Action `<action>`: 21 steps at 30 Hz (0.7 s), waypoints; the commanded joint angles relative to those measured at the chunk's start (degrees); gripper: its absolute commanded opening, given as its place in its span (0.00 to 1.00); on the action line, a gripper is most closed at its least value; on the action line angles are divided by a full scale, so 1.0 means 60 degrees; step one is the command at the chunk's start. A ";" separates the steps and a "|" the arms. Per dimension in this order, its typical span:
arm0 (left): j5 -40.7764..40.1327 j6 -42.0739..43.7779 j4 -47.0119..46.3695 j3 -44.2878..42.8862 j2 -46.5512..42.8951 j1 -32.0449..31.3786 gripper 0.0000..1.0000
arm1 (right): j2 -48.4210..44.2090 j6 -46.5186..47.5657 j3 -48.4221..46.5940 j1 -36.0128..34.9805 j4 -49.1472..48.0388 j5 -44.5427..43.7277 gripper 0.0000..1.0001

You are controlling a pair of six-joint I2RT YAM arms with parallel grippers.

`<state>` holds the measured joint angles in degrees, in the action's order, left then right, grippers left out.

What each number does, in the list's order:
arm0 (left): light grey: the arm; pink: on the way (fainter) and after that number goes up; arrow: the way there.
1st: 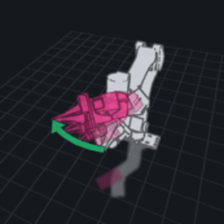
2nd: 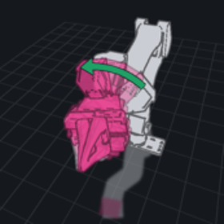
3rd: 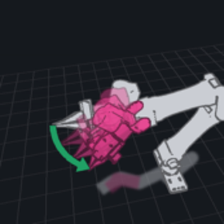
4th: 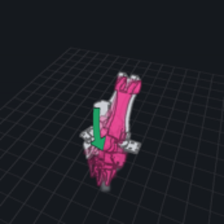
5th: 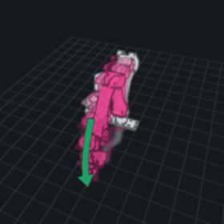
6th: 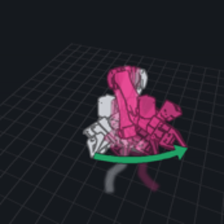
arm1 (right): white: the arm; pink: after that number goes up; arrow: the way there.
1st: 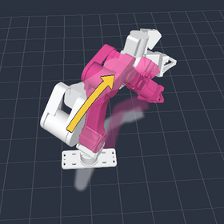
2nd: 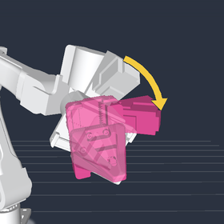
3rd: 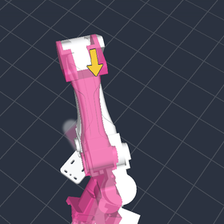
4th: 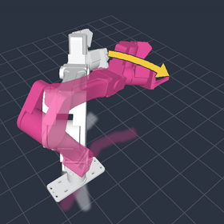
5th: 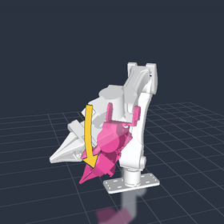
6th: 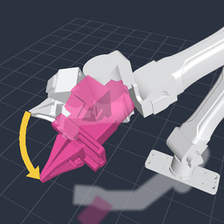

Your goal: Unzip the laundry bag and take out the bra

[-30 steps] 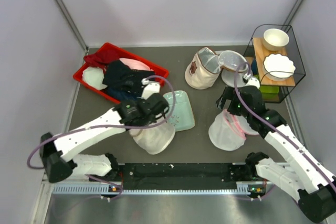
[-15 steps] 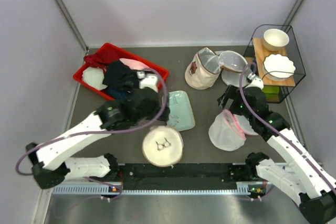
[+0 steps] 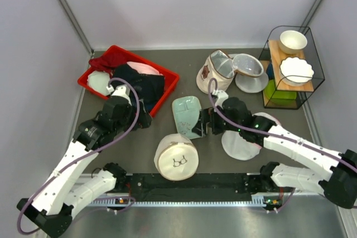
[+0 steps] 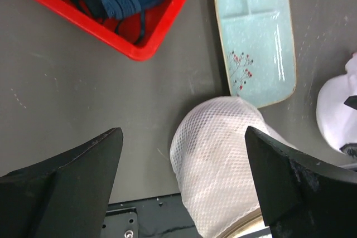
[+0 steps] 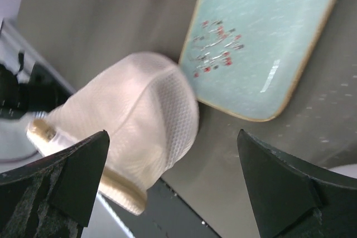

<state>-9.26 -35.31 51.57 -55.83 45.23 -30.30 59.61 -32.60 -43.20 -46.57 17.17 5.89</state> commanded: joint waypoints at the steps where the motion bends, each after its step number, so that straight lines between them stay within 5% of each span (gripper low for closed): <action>1: 0.1043 0.0186 -0.0347 0.0399 -0.0199 0.0070 0.96 | 0.0113 0.1052 -0.0315 -0.0530 -0.0781 0.1595 0.99; 10: 0.2464 0.0801 -0.1241 0.1160 -0.0625 0.0085 0.96 | -0.0721 0.1506 0.0432 -0.0778 -0.1132 0.3455 0.98; 21: 0.7337 0.0993 -0.3408 0.2083 0.0178 0.0085 0.93 | 0.0521 0.1275 0.0403 -0.1482 -0.2040 0.3355 0.92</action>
<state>19.73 -28.77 40.36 -45.60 43.42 -30.04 59.90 -24.05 -40.47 -53.98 11.33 26.39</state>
